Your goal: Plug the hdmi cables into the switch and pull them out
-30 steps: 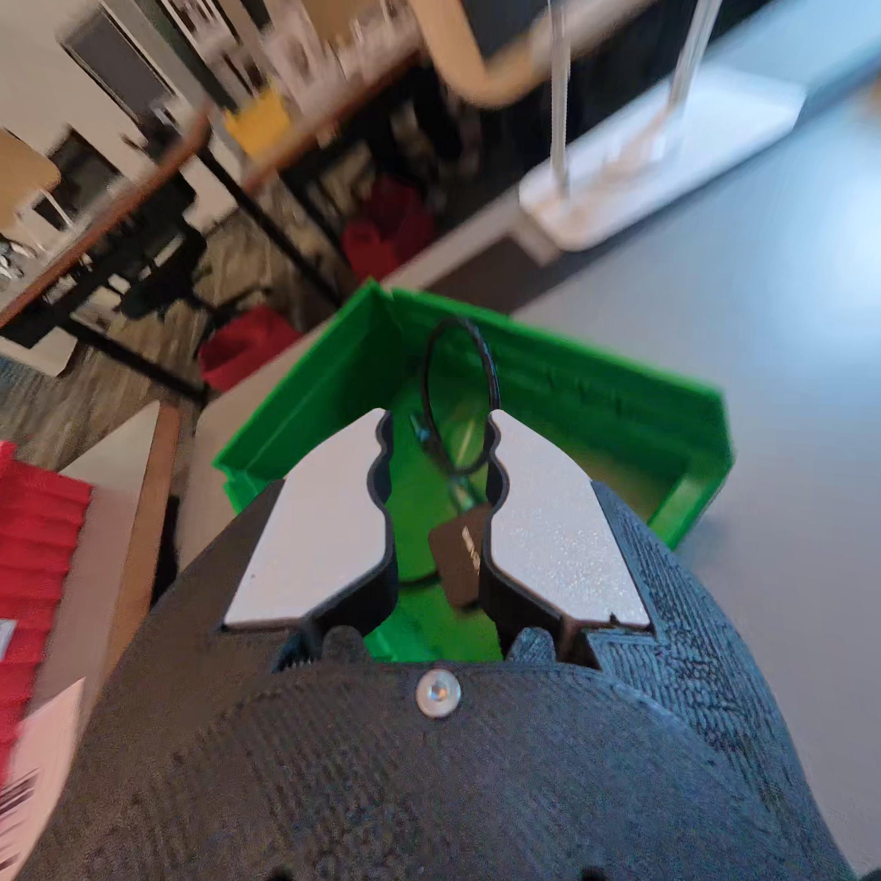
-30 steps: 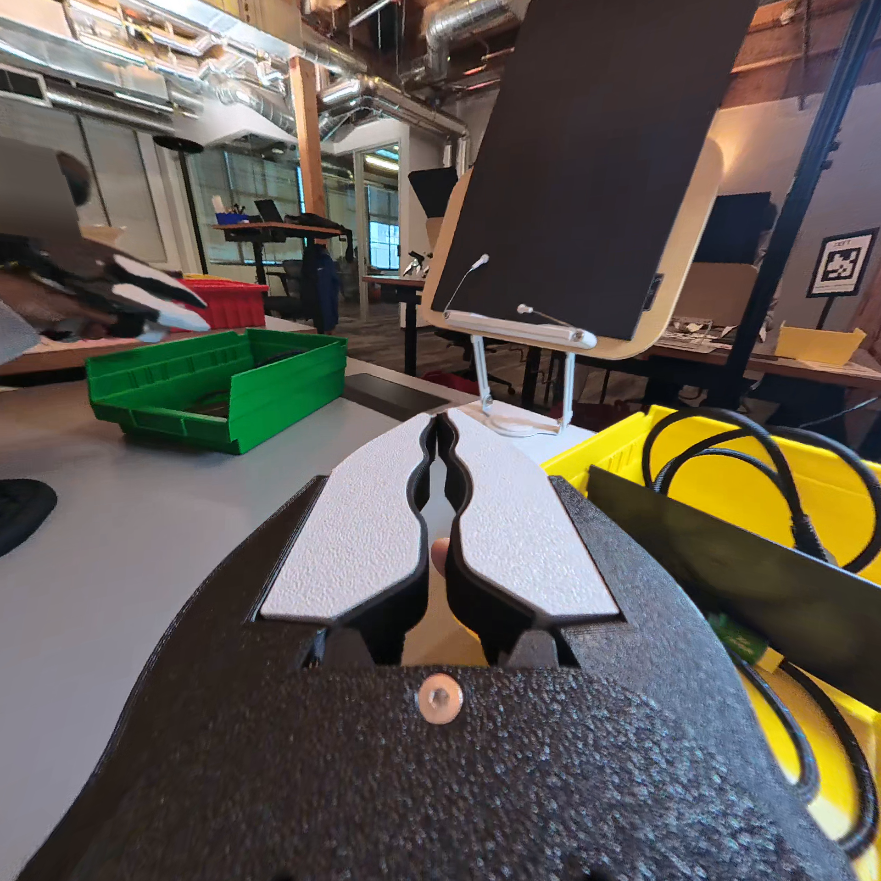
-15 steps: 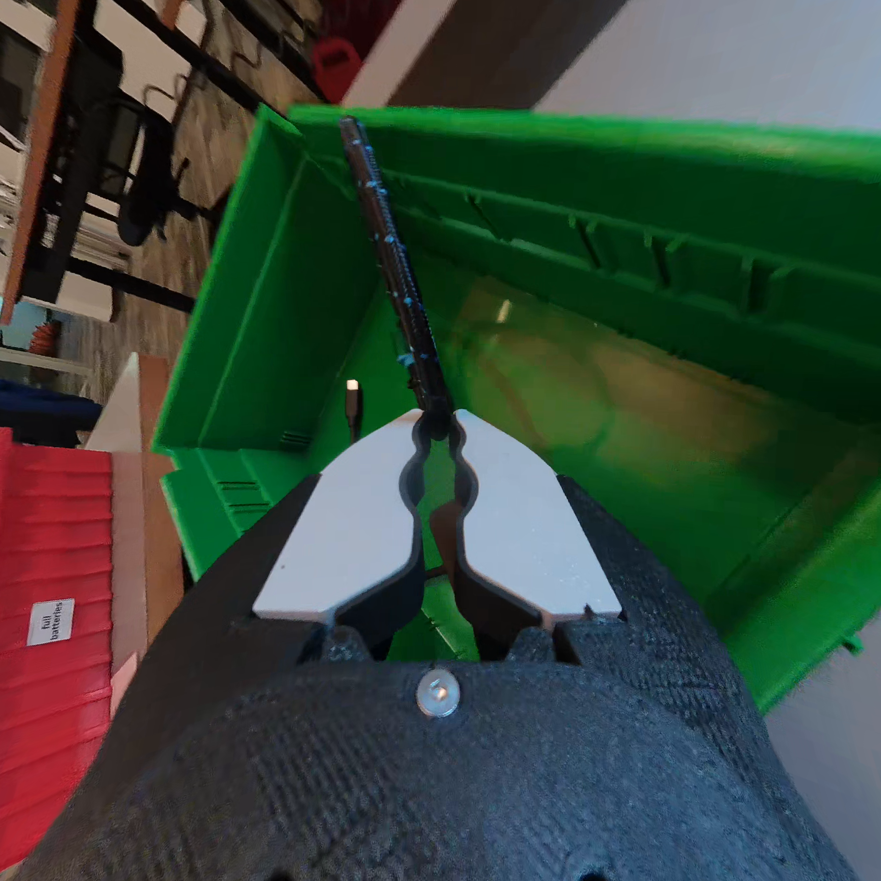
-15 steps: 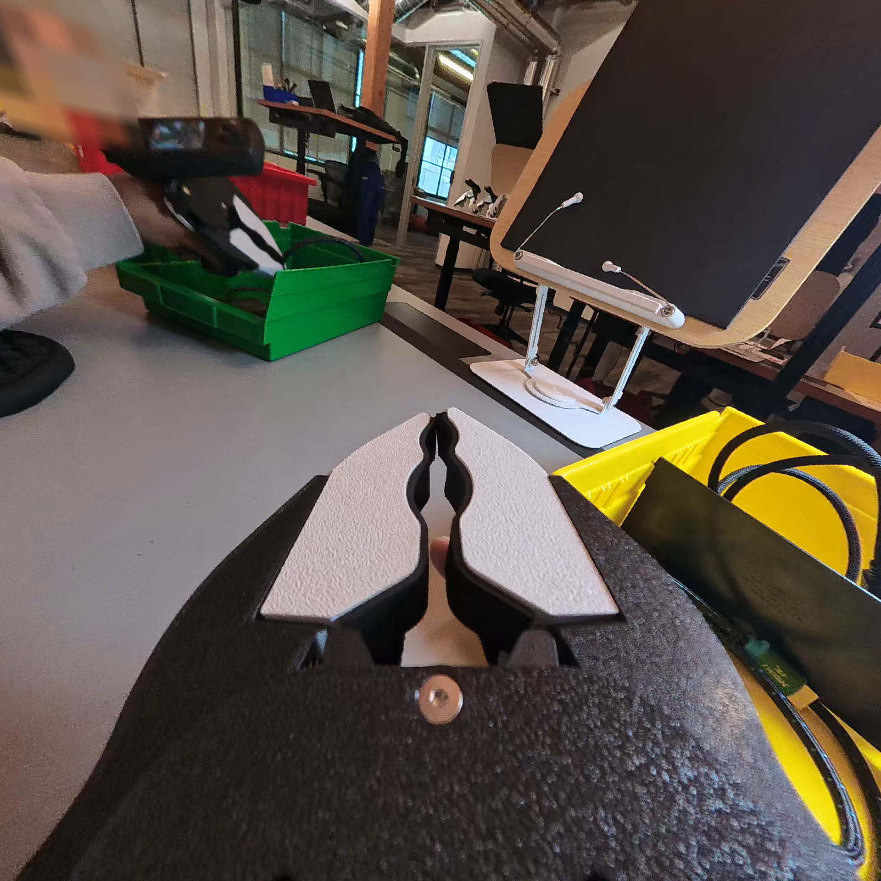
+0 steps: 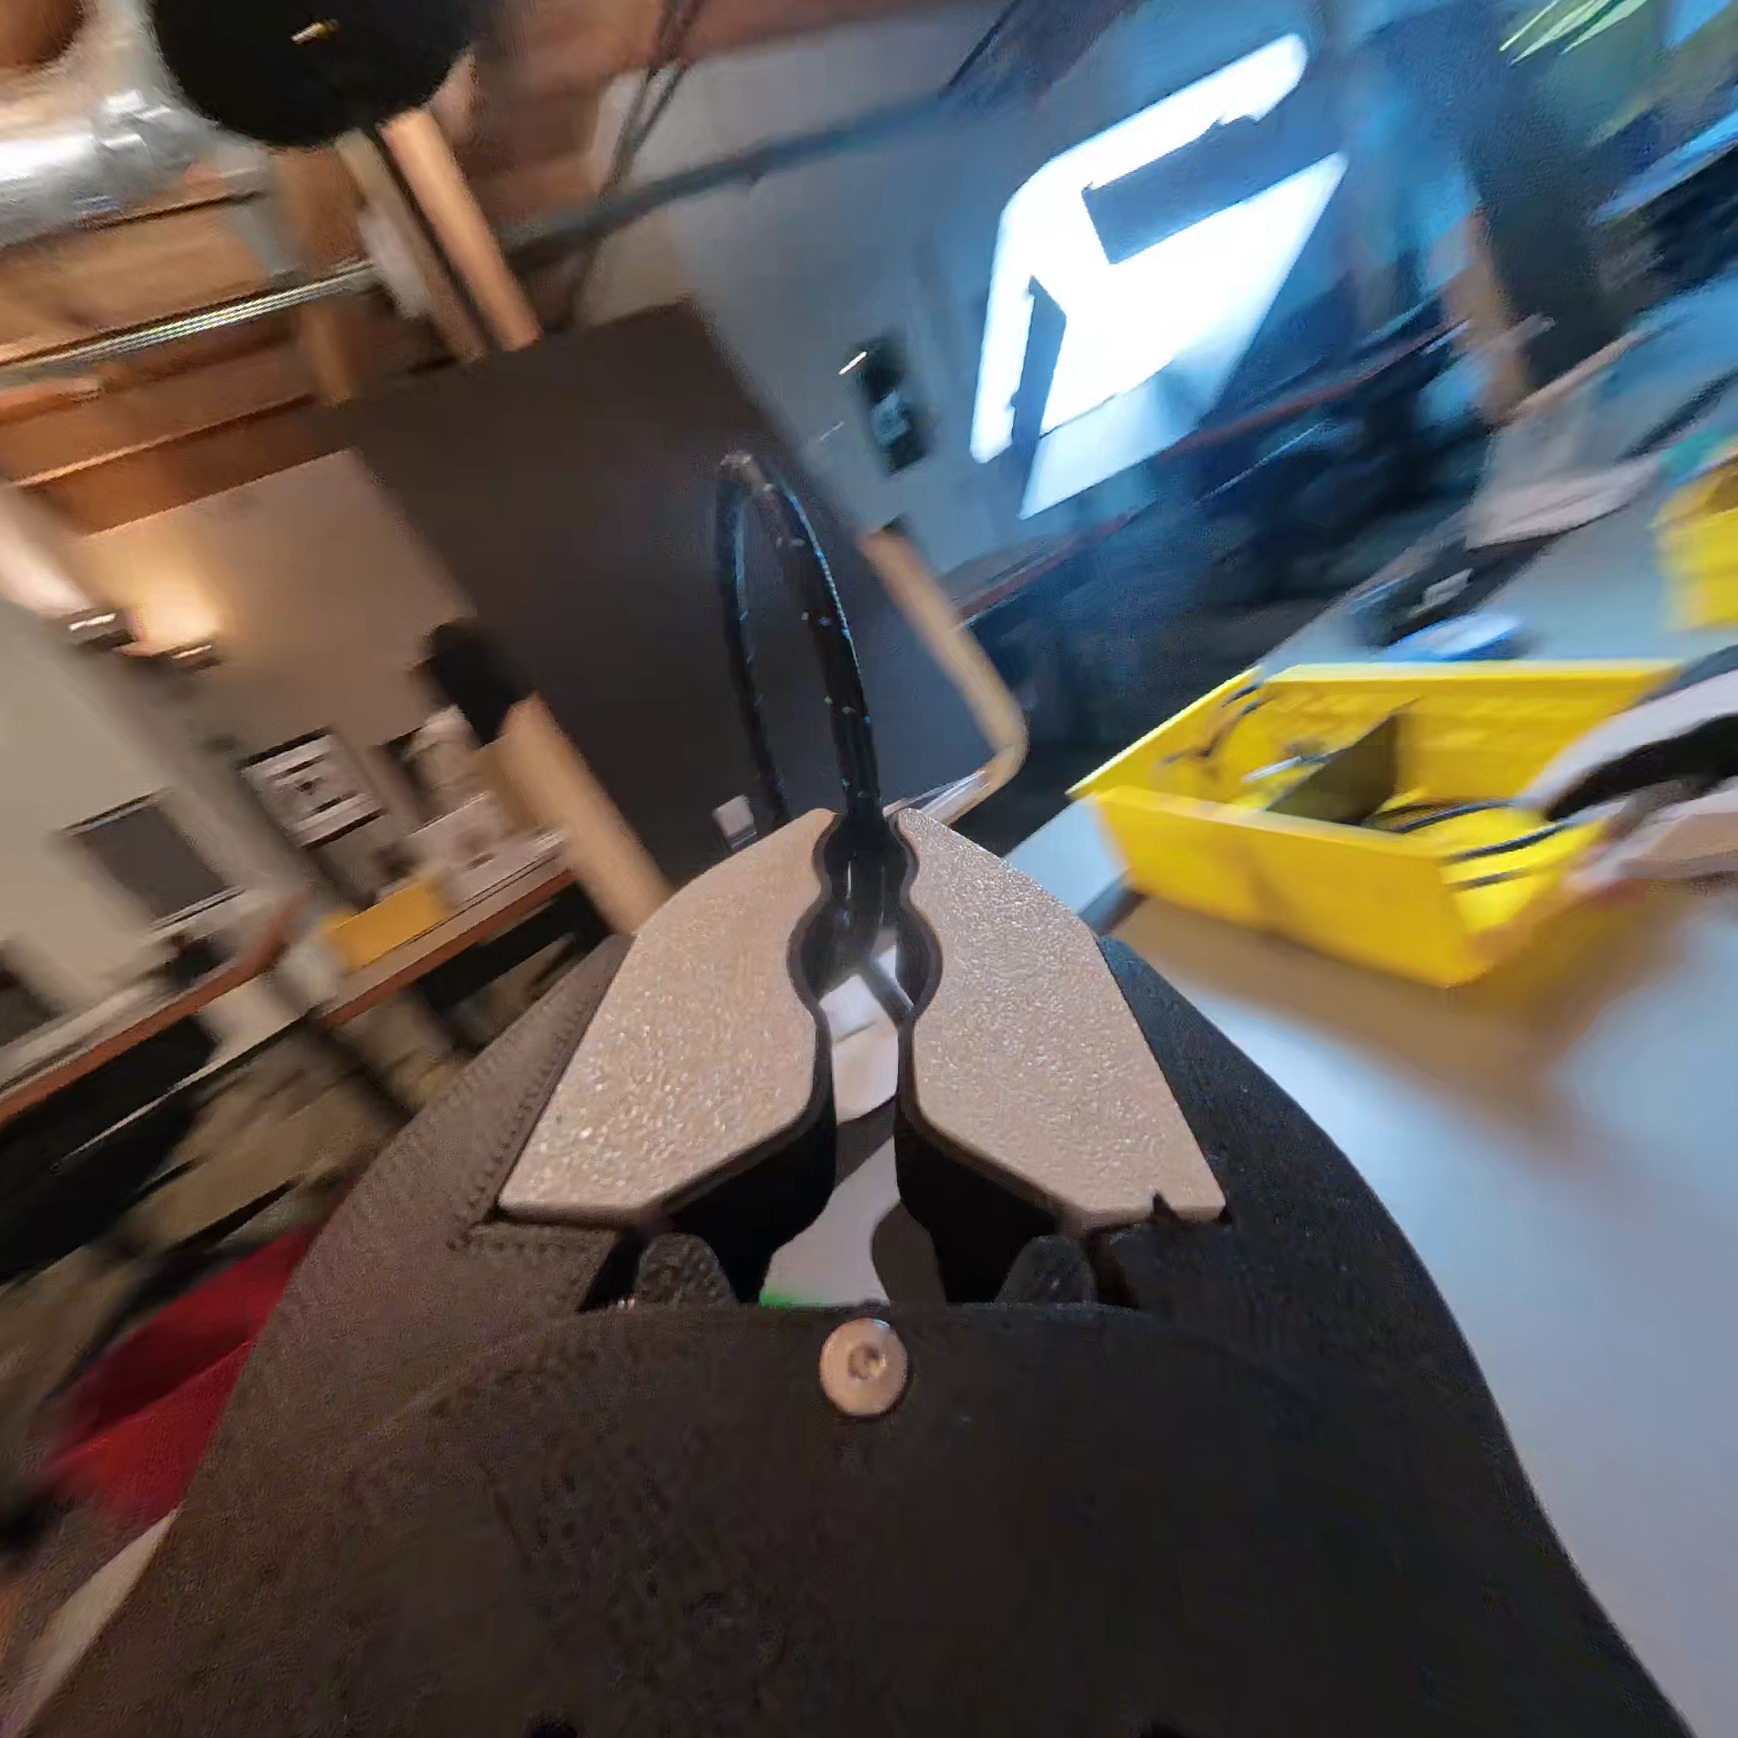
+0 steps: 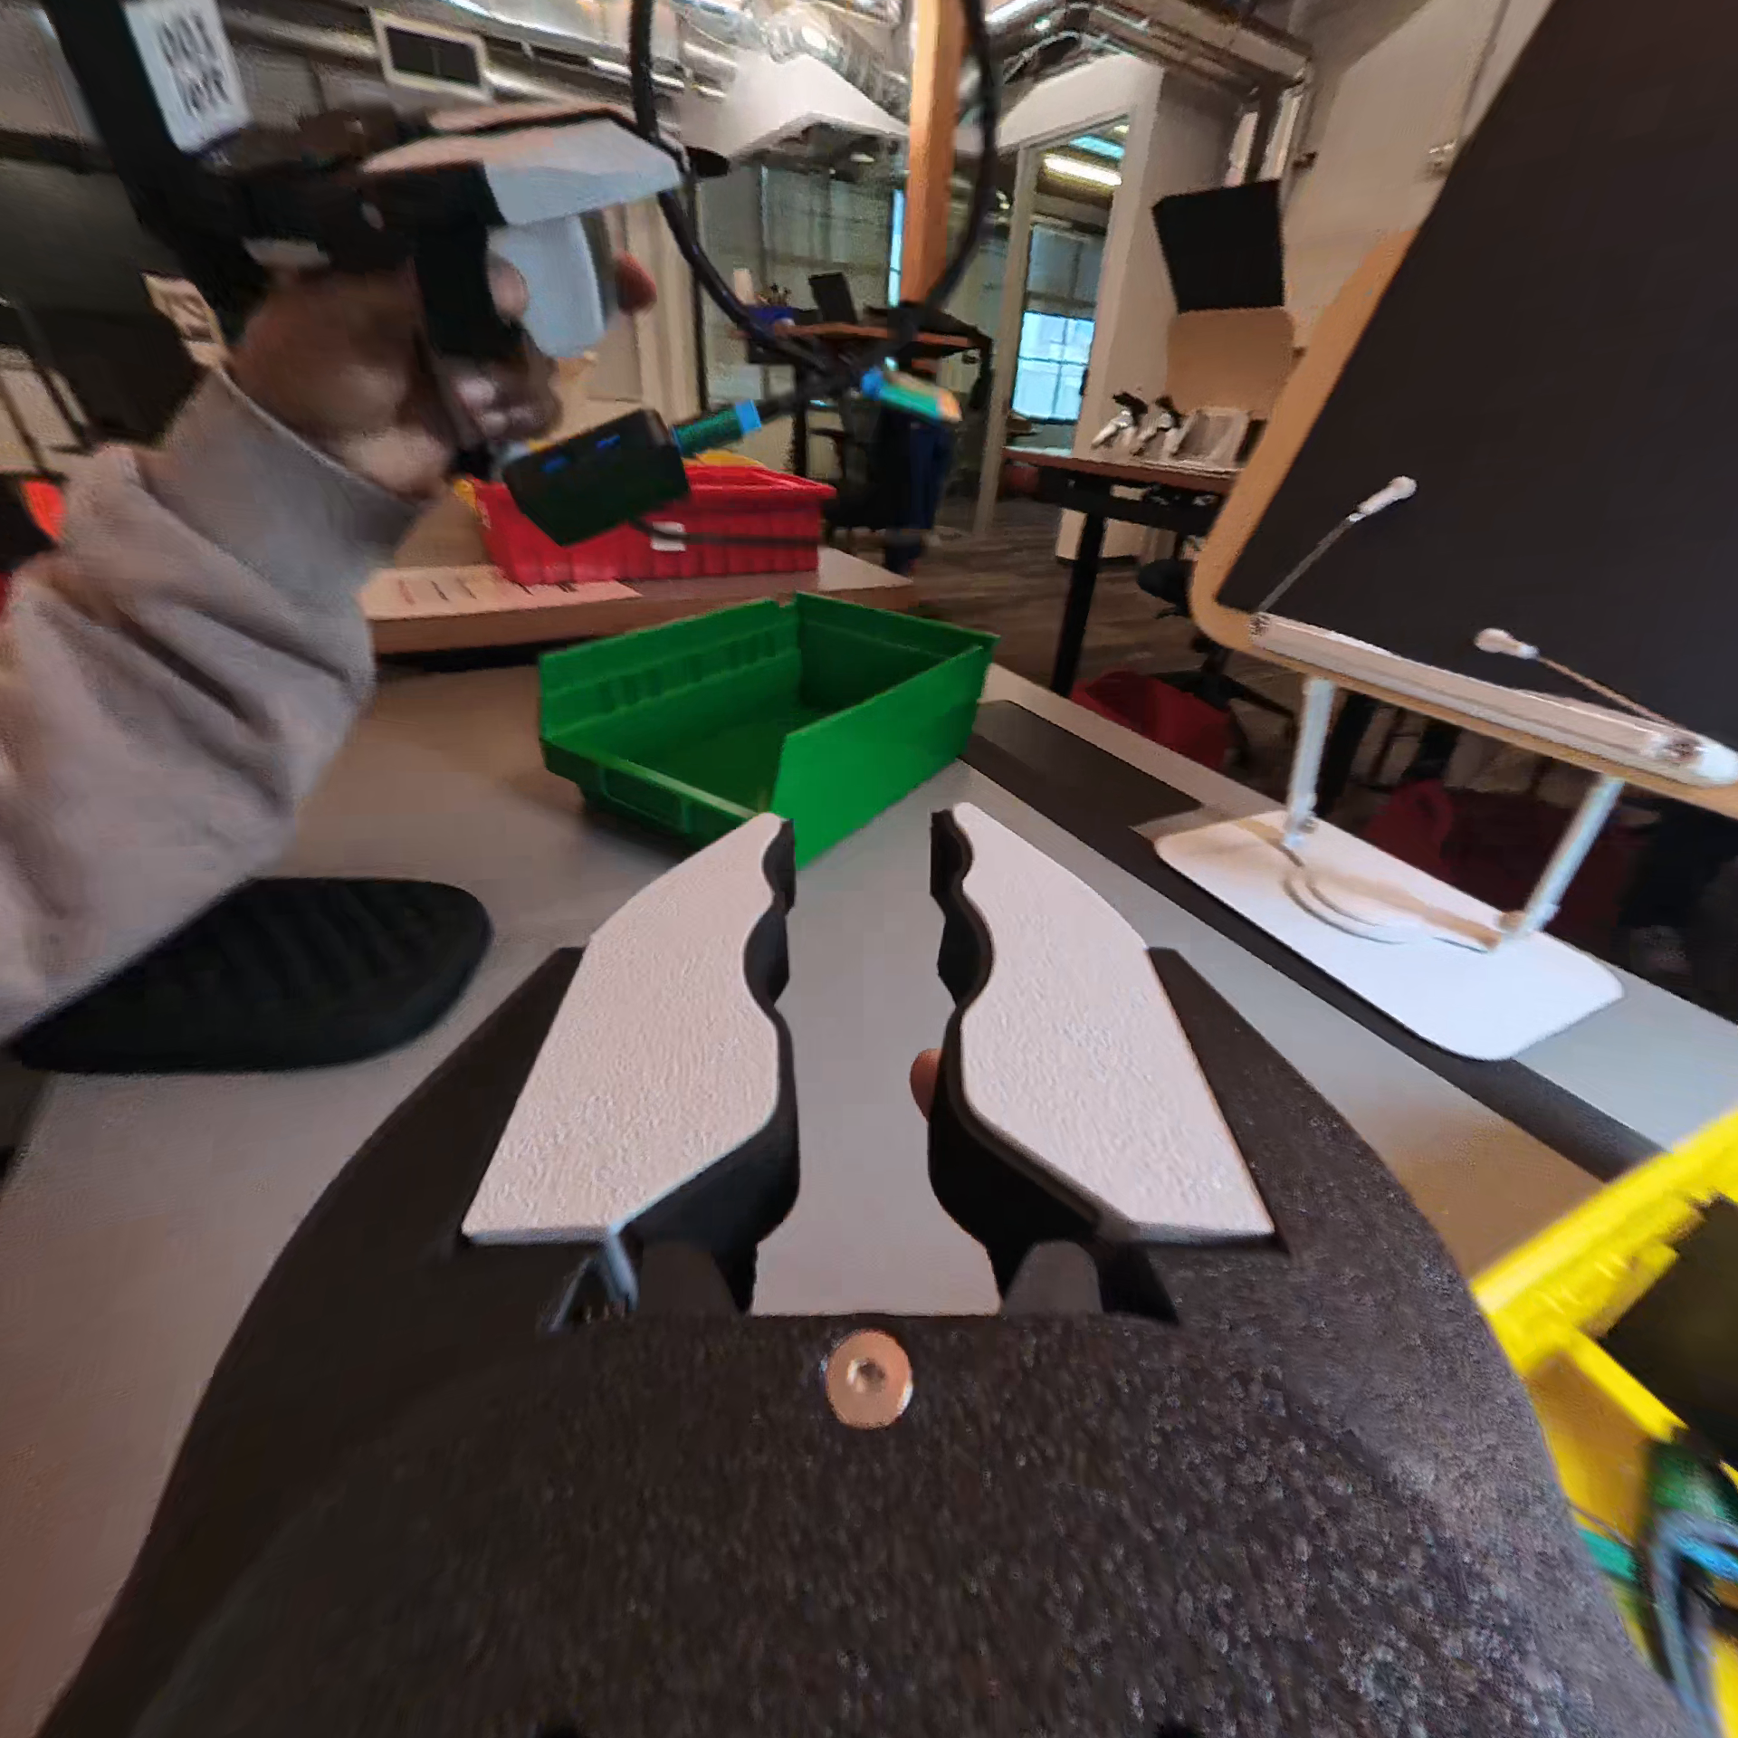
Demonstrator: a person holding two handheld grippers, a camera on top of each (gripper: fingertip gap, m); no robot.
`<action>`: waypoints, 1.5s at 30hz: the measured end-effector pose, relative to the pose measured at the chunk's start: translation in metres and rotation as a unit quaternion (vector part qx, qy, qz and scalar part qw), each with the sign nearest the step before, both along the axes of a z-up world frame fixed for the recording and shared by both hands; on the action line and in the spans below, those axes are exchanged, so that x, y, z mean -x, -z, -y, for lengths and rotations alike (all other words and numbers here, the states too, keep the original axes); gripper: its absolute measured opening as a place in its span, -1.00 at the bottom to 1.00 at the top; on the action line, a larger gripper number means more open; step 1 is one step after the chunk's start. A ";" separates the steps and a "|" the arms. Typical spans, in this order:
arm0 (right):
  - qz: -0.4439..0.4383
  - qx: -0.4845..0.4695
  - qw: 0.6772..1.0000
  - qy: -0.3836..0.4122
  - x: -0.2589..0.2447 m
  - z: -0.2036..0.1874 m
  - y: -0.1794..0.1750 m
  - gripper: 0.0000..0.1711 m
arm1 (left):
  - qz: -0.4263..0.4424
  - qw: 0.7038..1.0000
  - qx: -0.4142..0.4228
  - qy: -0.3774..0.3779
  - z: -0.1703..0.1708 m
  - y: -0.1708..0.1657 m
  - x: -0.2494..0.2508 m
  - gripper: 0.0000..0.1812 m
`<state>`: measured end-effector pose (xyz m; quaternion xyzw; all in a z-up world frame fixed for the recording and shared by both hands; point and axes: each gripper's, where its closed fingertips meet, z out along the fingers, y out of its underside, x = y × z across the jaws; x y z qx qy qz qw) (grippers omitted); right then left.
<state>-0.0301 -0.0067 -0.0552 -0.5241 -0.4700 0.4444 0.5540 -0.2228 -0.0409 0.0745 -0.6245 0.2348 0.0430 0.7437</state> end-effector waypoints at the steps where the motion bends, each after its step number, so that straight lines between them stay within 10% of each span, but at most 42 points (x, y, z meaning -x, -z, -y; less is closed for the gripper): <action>1: -0.013 0.016 1.000 -0.021 0.009 0.008 -0.008 -0.63 | 0.018 0.998 -0.001 0.061 0.003 0.000 -0.027 -0.92; 13: -0.020 0.455 0.843 -0.286 0.049 0.070 0.049 -0.35 | -0.098 0.970 0.049 0.216 -0.004 0.122 -0.179 -0.92; 25: -0.058 0.368 0.904 -0.209 0.038 0.032 0.055 -0.71 | -0.016 0.955 0.077 0.285 0.011 0.124 -0.201 -0.86; 32: -0.082 0.172 0.962 -0.197 0.013 0.020 0.027 -0.81 | 0.200 0.936 0.112 0.266 -0.010 0.101 -0.130 -0.58; 36: -0.044 0.091 0.974 -0.202 0.014 0.035 0.031 -0.81 | 0.280 0.880 0.212 0.319 -0.013 0.132 -0.125 -0.44; 39: -0.025 0.082 0.970 -0.229 0.020 0.053 0.036 -0.81 | 0.257 0.832 0.253 0.421 0.013 0.145 -0.160 -0.47; 45: -0.015 0.070 0.967 -0.244 0.018 0.060 0.034 -0.84 | 0.101 0.891 0.185 0.401 0.028 0.151 -0.182 -0.84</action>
